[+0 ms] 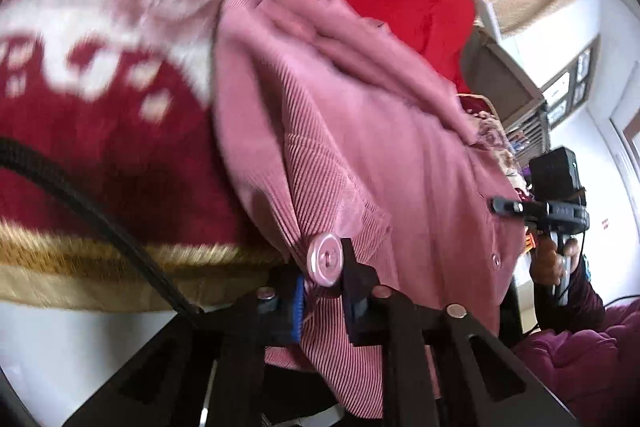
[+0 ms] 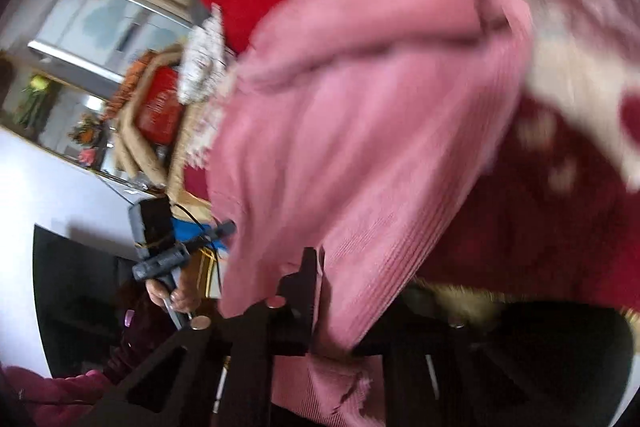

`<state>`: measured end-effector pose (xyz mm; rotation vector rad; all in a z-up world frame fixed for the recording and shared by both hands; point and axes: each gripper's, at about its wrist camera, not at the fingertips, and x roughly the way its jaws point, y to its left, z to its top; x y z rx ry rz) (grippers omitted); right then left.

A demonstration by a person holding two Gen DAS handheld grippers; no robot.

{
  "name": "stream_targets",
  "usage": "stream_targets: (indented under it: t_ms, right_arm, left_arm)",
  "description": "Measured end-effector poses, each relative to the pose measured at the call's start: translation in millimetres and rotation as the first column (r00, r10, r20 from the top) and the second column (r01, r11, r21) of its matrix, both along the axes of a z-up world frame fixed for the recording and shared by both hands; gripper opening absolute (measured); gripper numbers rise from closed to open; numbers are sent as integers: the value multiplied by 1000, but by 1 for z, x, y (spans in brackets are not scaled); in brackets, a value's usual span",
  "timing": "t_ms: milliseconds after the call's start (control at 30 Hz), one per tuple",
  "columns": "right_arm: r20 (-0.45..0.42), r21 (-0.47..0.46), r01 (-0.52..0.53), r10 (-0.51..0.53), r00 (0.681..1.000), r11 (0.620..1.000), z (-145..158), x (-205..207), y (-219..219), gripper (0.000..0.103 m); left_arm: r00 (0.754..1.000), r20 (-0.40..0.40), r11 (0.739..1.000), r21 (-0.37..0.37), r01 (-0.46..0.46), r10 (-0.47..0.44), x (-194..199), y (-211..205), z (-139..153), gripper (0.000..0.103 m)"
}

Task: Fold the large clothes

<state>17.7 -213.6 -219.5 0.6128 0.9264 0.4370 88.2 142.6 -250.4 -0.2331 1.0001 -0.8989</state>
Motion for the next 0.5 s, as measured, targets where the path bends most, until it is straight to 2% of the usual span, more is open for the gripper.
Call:
stream_targets:
  t_ms: [167,300,433,500]
  right_arm:
    - [128,25,26,-29,991,999,34,11,-6,7]
    - [216,117,102,-126,968,988,55,29,-24,7]
    - [259,253,240,-305,916,937,69,57,-80,7]
    - [227,311,312,-389,893,898,68,76,-104,6]
  left_arm:
    - [992,127,994,-106,-2,16,5,1,65,12]
    - [978,206,995,-101,-7,28,38,-15,121,12]
    - [969,245,996,-84,-25,44,105,-49,166,14]
    - [971,229,997,-55,-61,72,141,-61,171,22]
